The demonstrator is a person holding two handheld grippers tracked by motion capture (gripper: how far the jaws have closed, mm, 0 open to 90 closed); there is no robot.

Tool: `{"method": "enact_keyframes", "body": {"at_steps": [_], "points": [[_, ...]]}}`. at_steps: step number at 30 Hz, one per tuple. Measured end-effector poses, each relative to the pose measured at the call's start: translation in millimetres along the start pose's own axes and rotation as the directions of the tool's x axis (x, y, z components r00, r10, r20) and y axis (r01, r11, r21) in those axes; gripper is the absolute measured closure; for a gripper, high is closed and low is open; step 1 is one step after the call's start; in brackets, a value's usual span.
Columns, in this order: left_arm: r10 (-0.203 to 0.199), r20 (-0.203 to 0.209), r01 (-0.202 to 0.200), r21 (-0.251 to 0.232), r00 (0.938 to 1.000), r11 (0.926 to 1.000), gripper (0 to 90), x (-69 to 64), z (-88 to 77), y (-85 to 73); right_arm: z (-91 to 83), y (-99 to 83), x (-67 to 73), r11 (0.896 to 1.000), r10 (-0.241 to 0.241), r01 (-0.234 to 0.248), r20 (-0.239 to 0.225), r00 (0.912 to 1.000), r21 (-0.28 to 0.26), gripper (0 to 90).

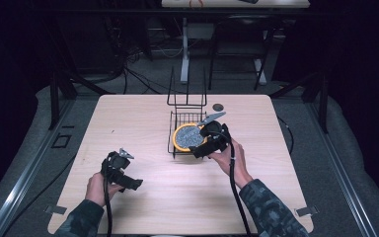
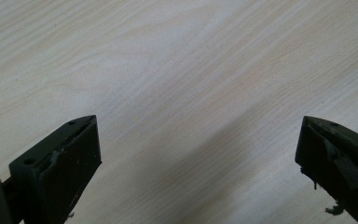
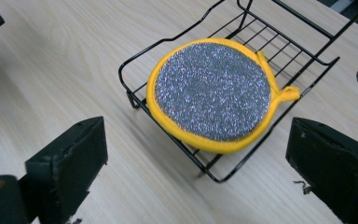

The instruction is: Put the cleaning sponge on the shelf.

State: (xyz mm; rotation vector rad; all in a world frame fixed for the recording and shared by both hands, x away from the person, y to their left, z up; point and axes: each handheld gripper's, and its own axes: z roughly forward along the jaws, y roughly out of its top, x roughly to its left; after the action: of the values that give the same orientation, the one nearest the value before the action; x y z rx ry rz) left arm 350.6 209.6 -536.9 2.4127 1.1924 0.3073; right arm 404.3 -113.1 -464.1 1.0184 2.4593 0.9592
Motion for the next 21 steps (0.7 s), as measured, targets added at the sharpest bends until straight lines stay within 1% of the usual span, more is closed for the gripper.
{"method": "enact_keyframes", "body": {"at_steps": [2, 4, 5, 7, 10, 17, 21], "points": [[0.001, -0.002, -0.001, -0.002, 1.0, 1.0, 0.0, 0.2, -0.1, 0.2, -6.2, -2.6, -1.4, 1.0, -0.011, 0.011, 0.012, 0.9999, 0.005, 2.8], [-0.001, -0.003, 0.001, -0.003, 1.0, 1.0, 0.1, 0.2, 0.2, 0.4, -13.8, -5.7, -2.8, 1.0, -0.002, 0.002, 0.016, 0.9999, 0.01, 2.1], [0.0, -0.003, 0.0, -0.003, 1.0, 1.0, 0.0, 0.2, 0.3, 0.4, -16.4, -6.9, -3.7, 1.0, -0.005, 0.005, 0.02, 0.9998, 0.006, 1.8], [-0.001, -0.002, 0.001, -0.002, 1.0, 1.0, 0.1, -0.2, 0.3, 0.4, -23.8, -9.9, -5.3, 1.0, -0.001, 0.001, 0.031, 0.9995, 0.002, 0.2], [0.0, -0.004, 0.0, -0.003, 1.0, 1.0, 0.0, 0.0, 0.1, 0.4, -34.9, -15.3, -7.0, 1.0, 0.003, -0.003, 0.05, 0.9987, 0.001, 0.0], [-0.001, -0.002, 0.001, -0.003, 1.0, 1.0, 0.1, -0.2, 0.6, 0.5, -59.7, -32.2, -13.5, 1.0, 0.014, -0.015, 0.082, 0.9966, 0.002, 0.0], [0.002, -0.002, -0.002, -0.001, 1.0, 1.0, 0.1, -0.5, 0.5, 0.6, -69.5, -43.7, -16.1, 1.0, 0.021, -0.022, 0.101, 0.9947, 0.013, 0.0]]}}
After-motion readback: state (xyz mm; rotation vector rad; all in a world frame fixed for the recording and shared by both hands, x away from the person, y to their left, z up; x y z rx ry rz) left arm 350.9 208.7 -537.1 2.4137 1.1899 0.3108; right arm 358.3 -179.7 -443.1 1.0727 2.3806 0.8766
